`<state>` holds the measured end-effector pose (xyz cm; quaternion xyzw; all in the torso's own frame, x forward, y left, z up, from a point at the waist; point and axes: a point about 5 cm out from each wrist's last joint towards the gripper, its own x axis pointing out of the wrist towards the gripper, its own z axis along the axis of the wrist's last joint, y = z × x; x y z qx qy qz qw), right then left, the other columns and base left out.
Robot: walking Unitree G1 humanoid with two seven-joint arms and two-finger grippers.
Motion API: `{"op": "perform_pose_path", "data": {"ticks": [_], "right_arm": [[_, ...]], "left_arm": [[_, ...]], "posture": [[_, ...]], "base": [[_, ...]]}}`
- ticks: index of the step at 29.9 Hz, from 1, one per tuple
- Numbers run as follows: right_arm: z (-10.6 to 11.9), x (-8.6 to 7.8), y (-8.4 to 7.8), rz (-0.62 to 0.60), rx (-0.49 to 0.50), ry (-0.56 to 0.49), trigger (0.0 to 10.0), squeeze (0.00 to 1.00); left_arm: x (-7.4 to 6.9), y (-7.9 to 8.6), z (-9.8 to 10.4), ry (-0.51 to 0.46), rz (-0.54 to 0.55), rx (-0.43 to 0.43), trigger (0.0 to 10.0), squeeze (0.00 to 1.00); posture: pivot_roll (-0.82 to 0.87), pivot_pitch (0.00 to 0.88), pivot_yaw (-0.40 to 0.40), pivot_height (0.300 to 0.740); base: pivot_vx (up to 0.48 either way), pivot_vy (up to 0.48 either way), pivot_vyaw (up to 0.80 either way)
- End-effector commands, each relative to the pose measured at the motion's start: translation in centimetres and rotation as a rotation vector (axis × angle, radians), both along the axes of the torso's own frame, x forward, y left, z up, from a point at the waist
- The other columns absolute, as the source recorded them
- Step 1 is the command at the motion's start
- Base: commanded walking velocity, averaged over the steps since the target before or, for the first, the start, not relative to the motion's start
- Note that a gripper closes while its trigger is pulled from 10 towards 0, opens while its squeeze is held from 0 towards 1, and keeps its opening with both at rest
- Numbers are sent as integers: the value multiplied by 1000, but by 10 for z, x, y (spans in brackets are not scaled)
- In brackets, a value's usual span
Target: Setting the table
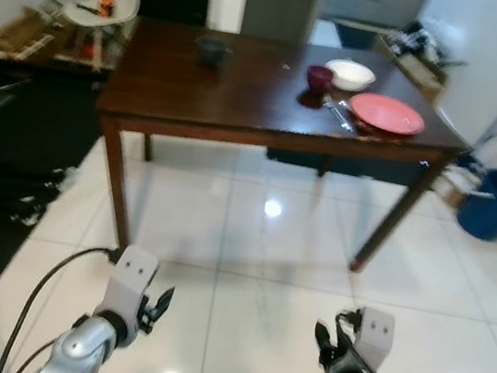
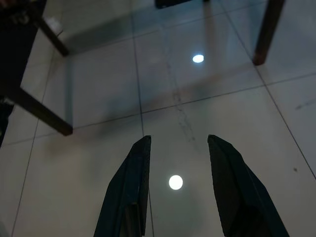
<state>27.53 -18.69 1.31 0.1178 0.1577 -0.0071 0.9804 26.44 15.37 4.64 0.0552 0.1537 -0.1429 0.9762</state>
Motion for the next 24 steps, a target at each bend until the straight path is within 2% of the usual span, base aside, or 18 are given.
{"op": "perform_pose_path", "data": {"ticks": [1, 6, 7, 11, 14, 20, 24], "right_arm": [[5, 2, 2, 3, 3, -32, 10000, 0], [25, 11, 12, 40, -4, -124, 10000, 0], [38, 16, 19, 61, -3, -184, 10000, 0], [55, 22, 27, 79, 6, -249, 10000, 0], [64, 25, 32, 97, 9, -281, 10000, 0], [65, 23, 32, 103, 5, -275, 10000, 0], [59, 18, 28, 99, -5, -249, 10000, 0]], "left_arm": [[0, -5, 3, -16, -16, 9, 10000, 0], [3, -10, 14, -68, -26, -13, 10000, 0], [6, -14, 22, -112, -26, -23, 10000, 0], [9, -18, 32, -175, -27, -10, 10000, 0], [11, -24, 42, -232, -62, 3, 10000, 161], [13, -32, 53, -276, -82, -1, 10000, 149], [13, -35, 54, -281, -87, -5, 10000, 149]], "posture": [[-41, 0, 48, 740], [-43, 0, 50, 740], [-43, 0, 49, 740], [-43, 0, 48, 740], [-44, 0, 45, 740], [-50, 0, 41, 740], [-55, 0, 41, 740]], "base": [[0, 0, 0], [0, 0, 0], [0, 0, 0], [0, -180, 0], [361, -176, 0], [423, 0, 0], [412, -243, 0]]}}
